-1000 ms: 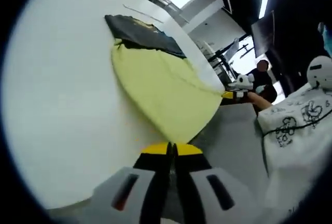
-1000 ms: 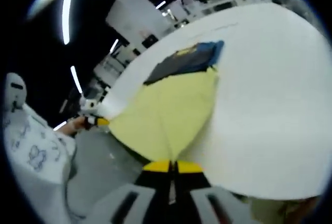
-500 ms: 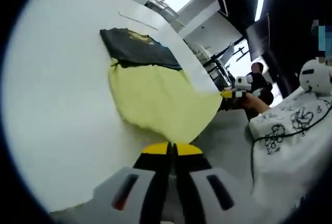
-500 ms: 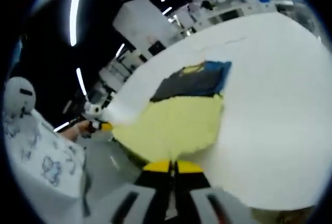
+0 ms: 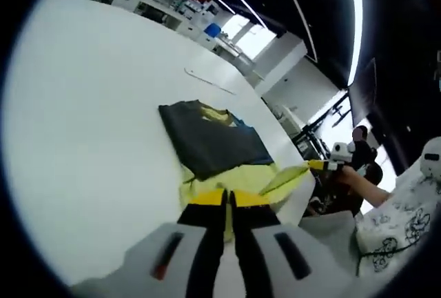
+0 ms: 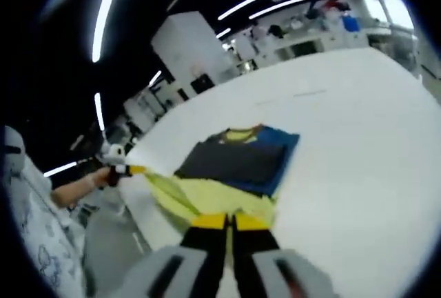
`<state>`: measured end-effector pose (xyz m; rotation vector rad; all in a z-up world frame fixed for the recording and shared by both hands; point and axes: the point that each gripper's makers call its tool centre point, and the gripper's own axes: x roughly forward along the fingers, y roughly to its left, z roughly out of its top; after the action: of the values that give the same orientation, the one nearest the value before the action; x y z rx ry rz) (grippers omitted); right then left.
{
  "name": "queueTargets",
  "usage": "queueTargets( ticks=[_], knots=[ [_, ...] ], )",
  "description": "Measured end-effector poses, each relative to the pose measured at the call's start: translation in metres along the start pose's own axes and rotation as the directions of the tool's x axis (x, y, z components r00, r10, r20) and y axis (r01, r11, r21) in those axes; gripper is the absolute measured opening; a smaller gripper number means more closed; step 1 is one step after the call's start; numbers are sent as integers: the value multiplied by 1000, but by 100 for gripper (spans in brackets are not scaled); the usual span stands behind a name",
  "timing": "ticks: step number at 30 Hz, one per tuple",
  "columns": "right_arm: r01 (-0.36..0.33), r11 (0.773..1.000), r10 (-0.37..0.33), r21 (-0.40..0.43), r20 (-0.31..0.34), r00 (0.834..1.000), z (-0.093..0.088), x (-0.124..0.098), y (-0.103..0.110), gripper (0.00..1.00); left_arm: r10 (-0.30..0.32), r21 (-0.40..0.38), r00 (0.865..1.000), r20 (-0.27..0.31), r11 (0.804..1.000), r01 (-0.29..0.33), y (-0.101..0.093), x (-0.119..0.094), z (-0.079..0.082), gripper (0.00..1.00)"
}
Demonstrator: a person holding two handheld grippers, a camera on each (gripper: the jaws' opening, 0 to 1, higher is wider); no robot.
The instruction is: Fold the garment on the visible template until the final outline fits inside the template.
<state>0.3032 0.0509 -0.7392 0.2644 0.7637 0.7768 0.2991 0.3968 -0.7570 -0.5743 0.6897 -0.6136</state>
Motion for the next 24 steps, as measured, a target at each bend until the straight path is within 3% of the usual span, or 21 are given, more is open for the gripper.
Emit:
queueTargets(
  ticks=[3, 7, 11, 17, 24],
  knots=[
    [4, 1000, -4, -13, 30, 1000, 19, 6, -10, 0, 8, -4, 1000, 27, 1000, -8, 9, 8, 18, 0],
    [14, 1000, -14, -9, 79, 997, 44, 14, -26, 0, 5, -3, 998, 66, 1000, -4, 3, 16, 33, 0],
    [36, 999, -34, -17, 113, 993, 64, 20, -39, 0, 10, -17, 995, 103, 1000, -8, 15, 18, 54, 0],
    [43, 998, -35, -52, 155, 987, 97, 32, -52, 0, 18, 5, 990, 139, 1000, -19, 11, 28, 80, 0],
    [64, 994, -51, -89, 141, 989, 113, 55, -74, 0, 33, -13, 990, 135, 999, -31, 28, 43, 100, 0]
  ],
)
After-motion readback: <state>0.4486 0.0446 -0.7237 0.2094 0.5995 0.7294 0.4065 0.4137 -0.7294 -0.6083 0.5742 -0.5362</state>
